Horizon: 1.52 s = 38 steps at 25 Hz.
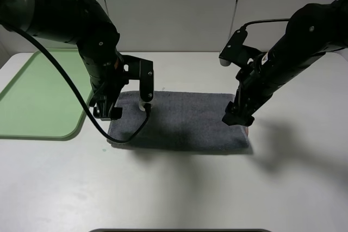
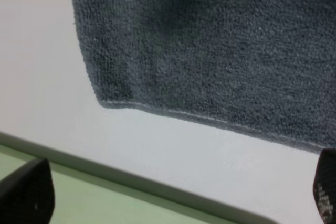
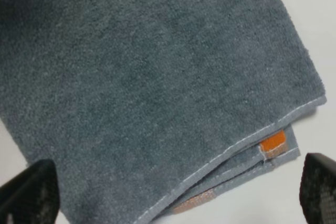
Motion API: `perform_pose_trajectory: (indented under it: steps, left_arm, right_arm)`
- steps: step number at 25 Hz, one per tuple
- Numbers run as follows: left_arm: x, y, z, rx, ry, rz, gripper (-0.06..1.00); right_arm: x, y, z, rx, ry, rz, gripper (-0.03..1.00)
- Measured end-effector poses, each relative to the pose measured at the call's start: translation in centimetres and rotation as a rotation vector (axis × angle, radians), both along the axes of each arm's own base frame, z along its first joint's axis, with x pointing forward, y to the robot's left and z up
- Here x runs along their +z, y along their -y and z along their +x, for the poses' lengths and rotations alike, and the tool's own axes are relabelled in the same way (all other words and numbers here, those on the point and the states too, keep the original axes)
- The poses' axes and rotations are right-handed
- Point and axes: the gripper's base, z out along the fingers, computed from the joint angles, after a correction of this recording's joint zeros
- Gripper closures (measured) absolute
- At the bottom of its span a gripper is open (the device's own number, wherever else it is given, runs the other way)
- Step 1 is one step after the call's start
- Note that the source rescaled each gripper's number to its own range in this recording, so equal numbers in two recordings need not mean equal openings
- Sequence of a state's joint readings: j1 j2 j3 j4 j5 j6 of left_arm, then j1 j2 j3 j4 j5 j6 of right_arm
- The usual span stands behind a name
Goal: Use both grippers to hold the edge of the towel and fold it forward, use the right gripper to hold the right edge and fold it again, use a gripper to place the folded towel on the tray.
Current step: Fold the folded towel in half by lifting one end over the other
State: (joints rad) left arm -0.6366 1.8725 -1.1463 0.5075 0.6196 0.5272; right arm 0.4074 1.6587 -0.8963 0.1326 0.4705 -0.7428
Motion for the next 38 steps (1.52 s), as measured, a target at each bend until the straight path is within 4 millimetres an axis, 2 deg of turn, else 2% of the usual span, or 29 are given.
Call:
perform_pose_trajectory:
  steps: [5,11,15,20,30,33,38]
  left_arm:
    - [0.0,0.0,0.0,0.029,0.004,-0.011,-0.06]
    - [0.0,0.0,0.0,0.111,0.014,-0.042,-0.06]
    - [0.0,0.0,0.0,0.147,0.019,-0.056,-0.06]
    - [0.5,-0.2,0.1,0.257,0.02,-0.056,-0.06]
    - [5.0,-0.6,0.8,0.788,0.082,-0.028,-0.06]
    - [6.1,-0.9,0.7,0.863,0.081,0.022,-0.06]
    - [7.6,-1.0,0.5,0.945,0.129,-0.046,-0.06]
  right_arm:
    - [0.0,0.0,0.0,-0.13,-0.036,0.05,-0.03]
    - [-0.1,0.1,-0.2,-0.568,-0.154,0.211,-0.03]
    - [-0.1,0.2,-0.2,-0.714,-0.184,0.251,-0.03]
    - [-0.1,0.2,-0.2,-0.744,-0.187,0.256,-0.03]
    - [-0.1,0.2,-0.2,-0.744,-0.187,0.257,-0.03]
    - [-0.1,0.2,-0.2,-0.744,-0.187,0.257,-0.03]
    - [-0.1,0.2,-0.2,-0.744,-0.186,0.256,-0.03]
